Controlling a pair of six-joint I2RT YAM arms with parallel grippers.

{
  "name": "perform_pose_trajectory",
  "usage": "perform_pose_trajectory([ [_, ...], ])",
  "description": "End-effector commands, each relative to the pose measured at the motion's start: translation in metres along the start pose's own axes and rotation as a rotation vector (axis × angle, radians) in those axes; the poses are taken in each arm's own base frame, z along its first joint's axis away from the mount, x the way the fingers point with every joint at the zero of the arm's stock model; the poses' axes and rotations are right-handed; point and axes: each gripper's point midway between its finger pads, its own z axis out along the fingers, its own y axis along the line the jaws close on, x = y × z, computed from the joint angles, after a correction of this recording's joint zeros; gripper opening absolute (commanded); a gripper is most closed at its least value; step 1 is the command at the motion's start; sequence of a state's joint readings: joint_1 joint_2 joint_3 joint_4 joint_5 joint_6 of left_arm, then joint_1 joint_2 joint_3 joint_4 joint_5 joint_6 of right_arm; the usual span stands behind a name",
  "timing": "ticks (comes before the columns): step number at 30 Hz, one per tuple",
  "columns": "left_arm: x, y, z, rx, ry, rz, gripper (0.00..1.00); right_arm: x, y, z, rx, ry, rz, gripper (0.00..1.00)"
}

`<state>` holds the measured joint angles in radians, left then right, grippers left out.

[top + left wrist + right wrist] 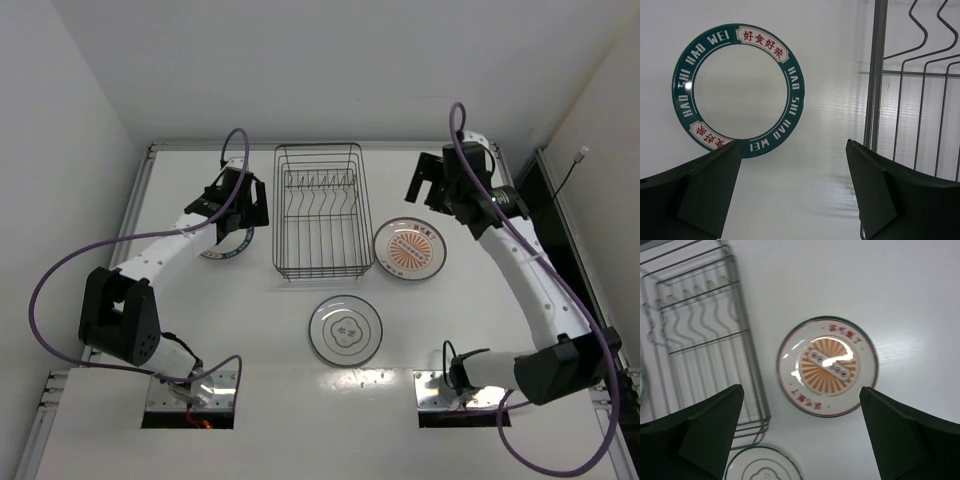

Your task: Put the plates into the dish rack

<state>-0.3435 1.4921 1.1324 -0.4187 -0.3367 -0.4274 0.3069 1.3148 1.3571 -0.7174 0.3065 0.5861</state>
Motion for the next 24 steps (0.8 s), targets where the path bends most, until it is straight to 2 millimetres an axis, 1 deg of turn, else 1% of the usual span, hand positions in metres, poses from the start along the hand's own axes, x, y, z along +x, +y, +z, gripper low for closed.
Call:
perform_pose_trajectory([
  [1, -0.023, -0.005, -0.010, 0.014, -0.063, -0.024, 0.82, 0.031, -0.040, 0.016, 0.119, 0.112, -0.005, 0.99],
  [2, -0.023, -0.005, -0.010, 0.014, -0.063, -0.024, 0.82, 0.034, -0.042, 0.018, 0.118, 0.124, 0.000, 0.99],
  [3, -0.023, -0.005, -0.010, 0.014, -0.063, -0.024, 0.82, 0.042, -0.044, 0.024, 0.108, 0.151, 0.008, 0.99],
  [4, -0.023, -0.005, -0.010, 0.014, -0.063, -0.024, 0.82, 0.046, -0.035, 0.031, 0.051, 0.165, 0.023, 0.99],
  [6, -0.025, -0.007, -0.013, 0.026, -0.068, -0.026, 0.82, 0.059, -0.041, 0.042, 0.049, 0.214, 0.042, 0.99],
  [7, -0.025, -0.007, -0.013, 0.026, -0.068, -0.026, 0.82, 0.071, -0.049, 0.051, 0.073, 0.257, 0.062, 0.99],
  [8, -0.025, -0.007, -0.013, 0.026, -0.068, -0.026, 0.82, 0.071, -0.062, 0.058, 0.091, 0.263, 0.108, 0.99],
  [9, -0.026, -0.005, -0.013, 0.017, -0.071, -0.027, 0.82, 0.083, -0.073, 0.062, 0.100, 0.288, 0.131, 0.99],
  [10, -0.026, -0.005, -0.013, 0.017, -0.071, -0.027, 0.82, 0.084, -0.073, 0.068, 0.061, 0.287, 0.177, 0.99],
  [11, -0.026, -0.004, -0.012, 0.008, -0.074, -0.027, 0.82, 0.089, -0.081, 0.071, 0.055, 0.300, 0.209, 0.99],
  [12, -0.026, -0.004, -0.012, 0.008, -0.074, -0.027, 0.82, 0.099, -0.104, 0.074, 0.080, 0.321, 0.271, 0.99],
  [13, -0.026, -0.004, -0.012, 0.008, -0.074, -0.027, 0.82, 0.106, -0.106, 0.076, 0.048, 0.353, 0.319, 0.99],
  [14, -0.026, -0.004, -0.012, 0.008, -0.074, -0.027, 0.82, 0.116, -0.120, 0.078, 0.039, 0.380, 0.384, 0.99],
  [15, -0.026, -0.004, -0.012, 0.008, -0.074, -0.027, 0.82, 0.121, -0.130, 0.082, 0.060, 0.386, 0.407, 0.99],
  [16, -0.026, -0.004, -0.012, 0.008, -0.074, -0.027, 0.82, 0.124, -0.130, 0.082, 0.026, 0.395, 0.435, 0.99],
  [17, -0.026, -0.004, -0.012, 0.008, -0.074, -0.027, 0.82, 0.134, -0.135, 0.084, 0.029, 0.420, 0.460, 0.99],
  [18, -0.026, -0.004, -0.012, 0.008, -0.074, -0.027, 0.82, 0.132, -0.139, 0.087, 0.019, 0.412, 0.483, 0.99],
  [19, -0.026, -0.004, -0.012, 0.008, -0.074, -0.027, 0.82, 0.143, -0.142, 0.090, 0.024, 0.448, 0.500, 0.99],
  [22, -0.026, -0.005, -0.013, 0.017, -0.071, -0.027, 0.82, 0.154, -0.142, 0.099, -0.014, 0.497, 0.532, 0.99],
  [23, -0.026, -0.005, -0.013, 0.017, -0.071, -0.027, 0.82, 0.167, -0.142, 0.105, -0.014, 0.545, 0.537, 0.98],
  [24, -0.024, -0.004, -0.013, 0.014, -0.063, -0.024, 0.82, 0.172, -0.141, 0.108, -0.027, 0.561, 0.545, 0.98],
])
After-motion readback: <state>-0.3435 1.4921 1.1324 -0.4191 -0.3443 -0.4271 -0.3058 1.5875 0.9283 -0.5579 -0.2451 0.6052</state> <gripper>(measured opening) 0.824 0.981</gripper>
